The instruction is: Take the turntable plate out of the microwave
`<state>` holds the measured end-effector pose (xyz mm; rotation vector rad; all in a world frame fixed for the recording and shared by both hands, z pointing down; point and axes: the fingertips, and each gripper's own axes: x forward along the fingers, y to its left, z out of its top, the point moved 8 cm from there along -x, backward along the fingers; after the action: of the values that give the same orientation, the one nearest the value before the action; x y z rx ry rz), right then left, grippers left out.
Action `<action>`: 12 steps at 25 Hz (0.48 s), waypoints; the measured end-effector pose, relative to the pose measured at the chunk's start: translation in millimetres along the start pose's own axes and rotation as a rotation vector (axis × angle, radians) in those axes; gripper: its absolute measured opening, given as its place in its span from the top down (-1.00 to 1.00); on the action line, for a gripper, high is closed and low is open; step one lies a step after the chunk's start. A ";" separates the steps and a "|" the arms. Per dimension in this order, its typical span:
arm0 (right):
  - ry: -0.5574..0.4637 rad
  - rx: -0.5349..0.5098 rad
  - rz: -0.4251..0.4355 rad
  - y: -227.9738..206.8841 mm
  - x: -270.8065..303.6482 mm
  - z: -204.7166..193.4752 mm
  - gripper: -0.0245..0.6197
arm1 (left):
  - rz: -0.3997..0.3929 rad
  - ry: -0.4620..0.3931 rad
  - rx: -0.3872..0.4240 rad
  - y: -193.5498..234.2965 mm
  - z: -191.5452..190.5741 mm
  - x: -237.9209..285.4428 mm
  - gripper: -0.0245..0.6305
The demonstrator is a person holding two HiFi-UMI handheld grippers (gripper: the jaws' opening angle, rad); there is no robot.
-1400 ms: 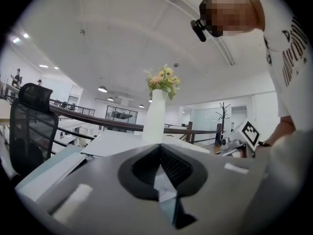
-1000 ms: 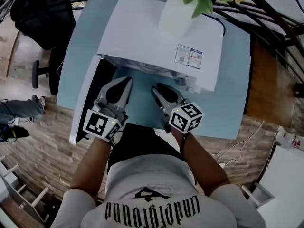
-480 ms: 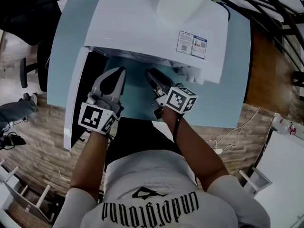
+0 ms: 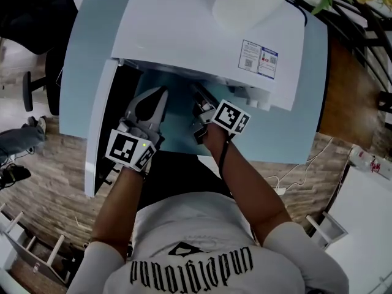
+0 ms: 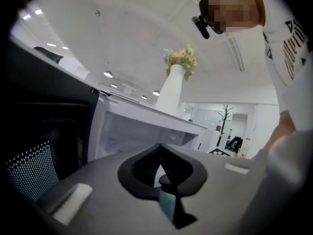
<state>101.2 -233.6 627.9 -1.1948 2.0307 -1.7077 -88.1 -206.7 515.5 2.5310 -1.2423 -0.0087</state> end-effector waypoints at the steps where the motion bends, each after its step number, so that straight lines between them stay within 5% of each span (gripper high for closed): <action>1: -0.004 0.022 -0.007 -3.0 2.2 -0.9 0.46 | -0.003 0.003 0.002 -0.1 -0.7 0.3 0.78; 12: -0.080 0.234 -0.039 -16.8 20.9 -1.5 0.46 | -0.003 0.034 -0.003 7.8 -7.2 1.6 0.78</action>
<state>94.1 -247.0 650.1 -1.2105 1.7172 -1.8241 -92.1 -210.3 524.8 2.5198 -1.2242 0.0310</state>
